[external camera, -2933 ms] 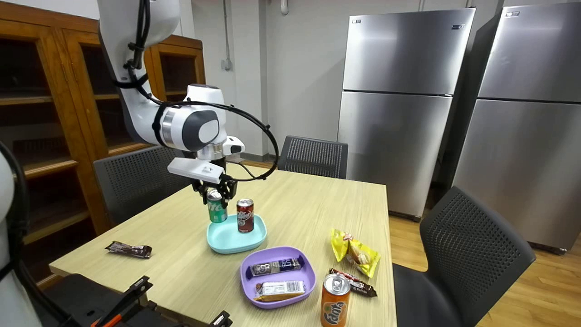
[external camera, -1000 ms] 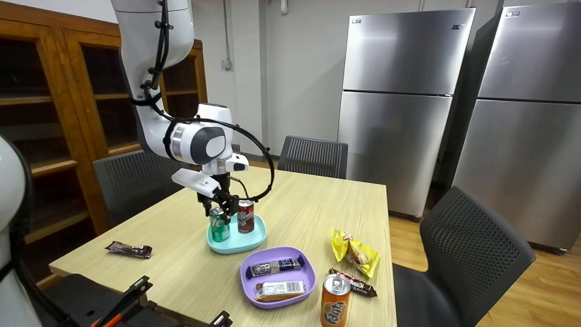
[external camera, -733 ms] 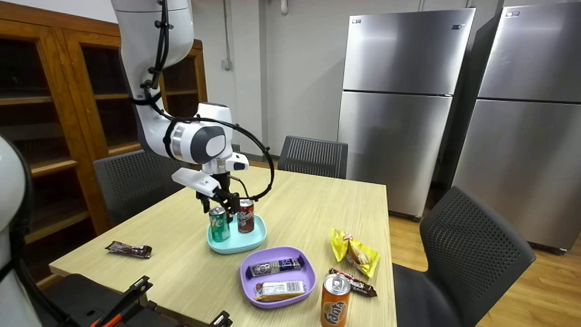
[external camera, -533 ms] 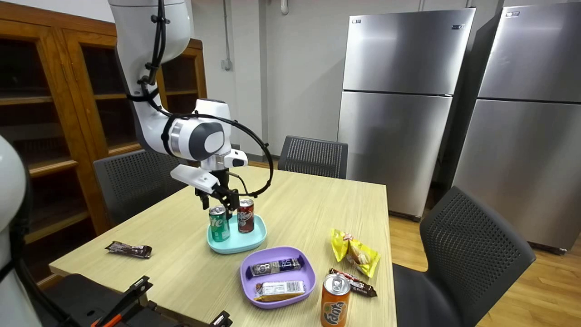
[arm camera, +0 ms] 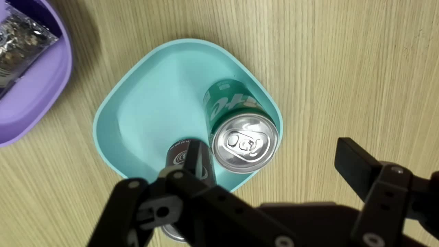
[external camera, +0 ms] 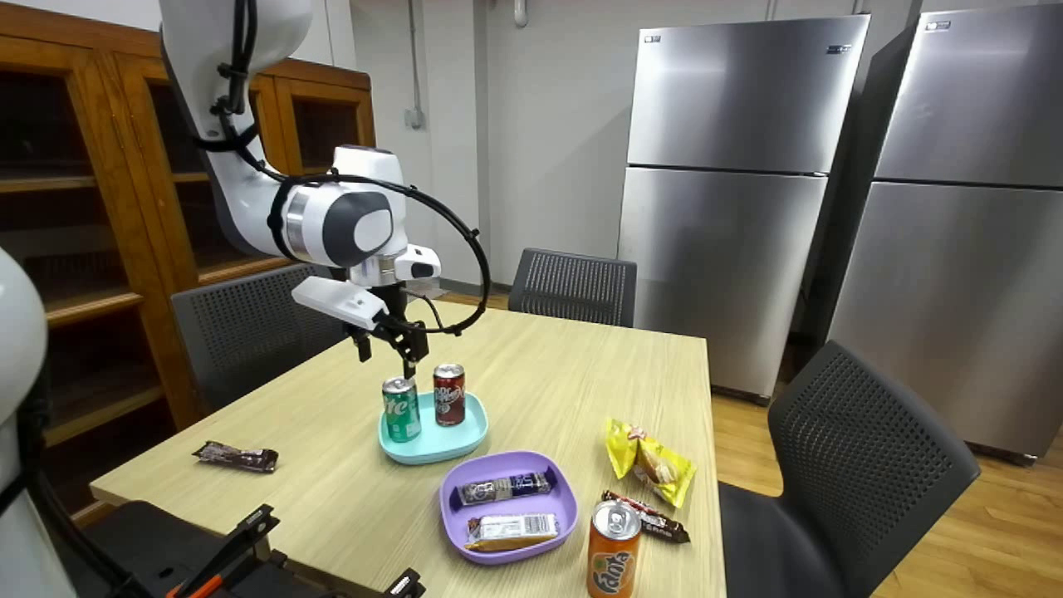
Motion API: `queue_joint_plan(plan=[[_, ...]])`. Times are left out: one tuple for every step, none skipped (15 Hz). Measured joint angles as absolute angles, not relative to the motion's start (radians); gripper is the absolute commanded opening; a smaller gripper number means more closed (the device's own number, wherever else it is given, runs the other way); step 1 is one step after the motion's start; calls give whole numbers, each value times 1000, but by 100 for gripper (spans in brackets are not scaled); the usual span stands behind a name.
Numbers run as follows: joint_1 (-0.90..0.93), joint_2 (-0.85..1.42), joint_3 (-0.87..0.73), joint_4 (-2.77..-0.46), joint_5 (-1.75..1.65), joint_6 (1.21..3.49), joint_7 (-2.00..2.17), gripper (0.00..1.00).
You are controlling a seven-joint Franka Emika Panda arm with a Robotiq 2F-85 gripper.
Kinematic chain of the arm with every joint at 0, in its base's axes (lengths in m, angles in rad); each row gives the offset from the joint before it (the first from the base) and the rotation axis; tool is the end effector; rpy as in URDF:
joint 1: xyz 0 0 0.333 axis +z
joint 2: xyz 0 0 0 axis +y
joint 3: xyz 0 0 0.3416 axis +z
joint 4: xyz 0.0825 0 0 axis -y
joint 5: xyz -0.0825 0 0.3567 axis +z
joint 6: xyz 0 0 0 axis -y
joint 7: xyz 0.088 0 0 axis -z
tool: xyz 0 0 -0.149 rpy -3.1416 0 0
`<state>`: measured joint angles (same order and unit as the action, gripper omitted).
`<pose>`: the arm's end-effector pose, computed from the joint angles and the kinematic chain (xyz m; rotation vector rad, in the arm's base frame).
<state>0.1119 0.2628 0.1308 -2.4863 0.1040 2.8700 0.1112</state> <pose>0.4728 0.1144 0.2070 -3.0491 -0.0404 -0.1643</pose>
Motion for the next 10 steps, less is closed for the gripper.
queue_joint_plan(plan=[[112, 241, 130, -2502, 104, 2870, 111, 100], [112, 219, 127, -2519, 104, 2870, 111, 100], [112, 197, 123, -2536, 104, 2870, 111, 100], [112, 177, 118, -2553, 104, 2870, 111, 100], [112, 158, 111, -2569, 104, 2870, 111, 100], [111, 141, 104, -2585, 104, 2870, 111, 100], [111, 125, 99, -2600, 104, 2870, 111, 100], [111, 111, 93, -2613, 103, 2870, 111, 100], [111, 100, 90, -2625, 102, 2870, 111, 100], [111, 91, 89, -2633, 102, 2870, 111, 100]])
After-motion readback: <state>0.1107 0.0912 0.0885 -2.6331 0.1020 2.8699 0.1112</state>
